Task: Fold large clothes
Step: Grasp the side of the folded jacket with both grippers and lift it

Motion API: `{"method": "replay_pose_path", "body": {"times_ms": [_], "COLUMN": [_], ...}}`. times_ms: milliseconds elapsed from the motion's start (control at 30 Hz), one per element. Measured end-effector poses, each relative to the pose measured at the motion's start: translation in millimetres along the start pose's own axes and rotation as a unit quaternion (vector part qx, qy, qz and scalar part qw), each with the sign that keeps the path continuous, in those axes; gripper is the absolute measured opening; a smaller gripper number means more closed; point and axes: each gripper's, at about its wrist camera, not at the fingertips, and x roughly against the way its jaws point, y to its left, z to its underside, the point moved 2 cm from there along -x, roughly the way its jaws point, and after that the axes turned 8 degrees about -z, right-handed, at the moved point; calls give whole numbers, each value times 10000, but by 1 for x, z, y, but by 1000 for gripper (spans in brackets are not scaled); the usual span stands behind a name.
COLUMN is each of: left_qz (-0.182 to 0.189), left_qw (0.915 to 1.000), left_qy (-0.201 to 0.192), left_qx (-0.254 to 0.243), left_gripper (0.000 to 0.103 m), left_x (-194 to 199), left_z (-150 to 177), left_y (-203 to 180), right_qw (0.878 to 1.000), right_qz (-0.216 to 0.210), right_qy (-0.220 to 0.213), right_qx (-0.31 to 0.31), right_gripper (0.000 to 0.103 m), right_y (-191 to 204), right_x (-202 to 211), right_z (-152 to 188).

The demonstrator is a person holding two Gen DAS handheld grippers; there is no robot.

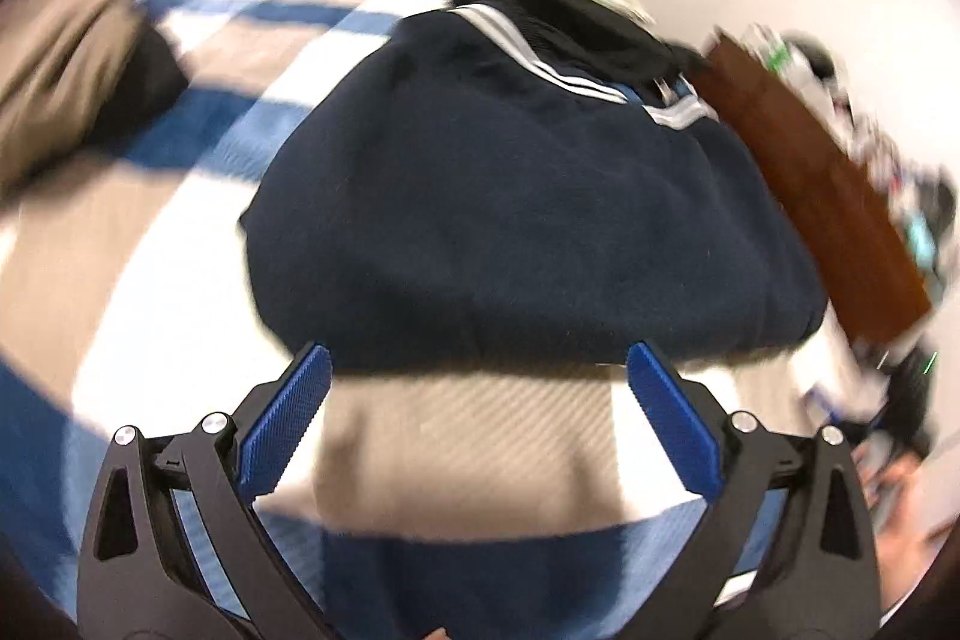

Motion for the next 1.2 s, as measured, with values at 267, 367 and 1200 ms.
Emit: {"method": "replay_pose_path", "body": {"times_ms": [267,367,1200], "left_qz": [1329,1622,1211], "left_qw": [9553,9310,9255], "left_qy": [288,325,439], "left_qx": [2626,3252,3562], "left_gripper": [97,97,97], "left_x": [-33,-49,-129], "left_z": [3,6,-51], "left_y": [49,58,11], "right_qw": [9976,9955,9843], "right_qz": [-472,-605,472], "right_qy": [-93,-204,6], "right_qx": [-494,-697,-1698], "right_gripper": [98,98,100], "right_y": [-17,-21,-23], "right_x": [-26,-29,-92], "right_z": [-8,-10,-63]}}
